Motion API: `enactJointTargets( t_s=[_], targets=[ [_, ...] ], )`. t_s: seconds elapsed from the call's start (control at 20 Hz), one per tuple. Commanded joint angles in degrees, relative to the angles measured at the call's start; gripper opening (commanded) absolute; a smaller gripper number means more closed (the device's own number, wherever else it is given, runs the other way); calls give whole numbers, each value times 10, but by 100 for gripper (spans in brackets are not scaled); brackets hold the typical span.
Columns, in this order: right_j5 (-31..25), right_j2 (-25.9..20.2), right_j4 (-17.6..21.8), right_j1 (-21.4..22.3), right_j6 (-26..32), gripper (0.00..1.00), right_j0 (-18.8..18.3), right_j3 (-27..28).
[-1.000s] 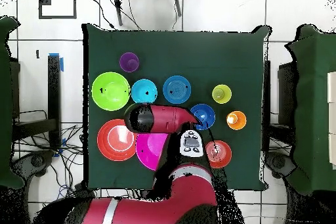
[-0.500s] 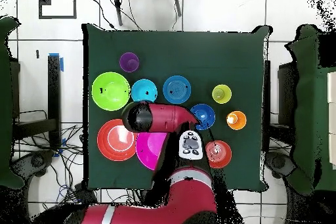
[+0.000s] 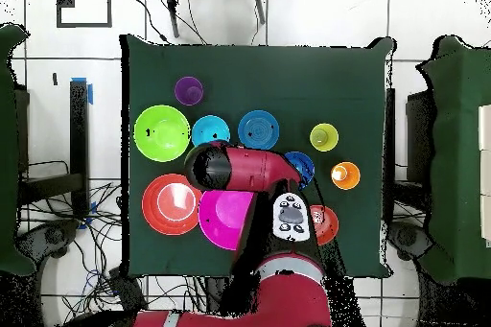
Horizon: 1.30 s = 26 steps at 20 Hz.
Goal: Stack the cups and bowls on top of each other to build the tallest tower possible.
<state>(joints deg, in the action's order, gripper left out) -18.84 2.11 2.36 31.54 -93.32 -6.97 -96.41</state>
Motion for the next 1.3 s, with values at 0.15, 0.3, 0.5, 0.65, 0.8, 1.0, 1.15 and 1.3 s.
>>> enactJointTargets(
  t_s=[0.15, 0.3, 0.5, 0.65, 0.8, 1.0, 1.15, 1.3],
  targets=[
    [5, -60, -2, -4, -66, 100, -13, -15],
    [4, -63, 5, 0, -58, 100, -7, -18],
    [10, -56, 14, -8, -57, 100, 5, -10],
    [12, -63, 21, -10, -45, 100, 3, -5],
    [-3, -69, 14, -9, -45, 100, -2, -12],
    [-63, -63, 16, -22, -21, 100, -2, 12],
    [-71, -60, 17, -21, -17, 100, -1, 24],
    [-64, -45, 22, -15, -22, 100, 11, 35]
  ],
)
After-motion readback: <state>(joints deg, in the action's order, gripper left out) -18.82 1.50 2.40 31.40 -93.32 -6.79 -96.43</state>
